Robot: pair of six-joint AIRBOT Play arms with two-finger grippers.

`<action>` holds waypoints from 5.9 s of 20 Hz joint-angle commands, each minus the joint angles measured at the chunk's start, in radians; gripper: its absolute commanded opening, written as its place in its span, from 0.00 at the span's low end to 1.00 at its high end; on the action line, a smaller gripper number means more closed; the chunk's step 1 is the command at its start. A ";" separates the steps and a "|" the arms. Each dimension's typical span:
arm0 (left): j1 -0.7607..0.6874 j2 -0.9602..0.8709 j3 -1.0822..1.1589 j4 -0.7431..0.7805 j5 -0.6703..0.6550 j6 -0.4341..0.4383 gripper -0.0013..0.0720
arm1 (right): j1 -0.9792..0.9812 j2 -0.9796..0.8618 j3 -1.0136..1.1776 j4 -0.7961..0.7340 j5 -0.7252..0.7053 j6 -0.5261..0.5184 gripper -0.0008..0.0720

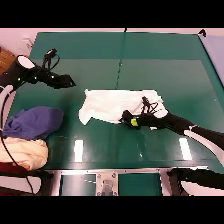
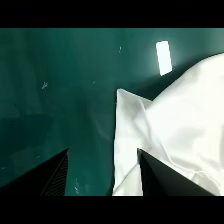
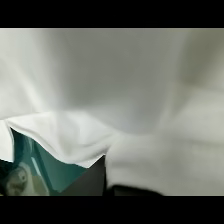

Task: Fold the shirts.

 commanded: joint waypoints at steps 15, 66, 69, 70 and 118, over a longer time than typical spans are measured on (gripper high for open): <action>-0.078 -0.001 -0.118 -0.121 -0.087 -0.013 0.95 | -1.003 0.241 0.142 -0.561 0.648 -0.031 0.04; -0.175 0.245 0.454 -0.091 -0.014 0.030 0.04 | -1.038 0.504 0.719 -0.144 0.559 -0.141 0.03; -0.175 0.383 0.620 -0.091 -0.039 0.065 0.04 | -1.038 0.600 0.878 -0.145 0.508 -0.152 0.04; -0.175 0.420 0.661 -0.090 -0.049 0.074 0.04 | -1.038 0.630 0.917 -0.145 0.491 -0.164 0.03; 0.107 -0.267 0.563 -0.169 -0.320 -0.043 0.04 | -1.015 -0.190 0.265 -0.312 0.409 -0.308 0.38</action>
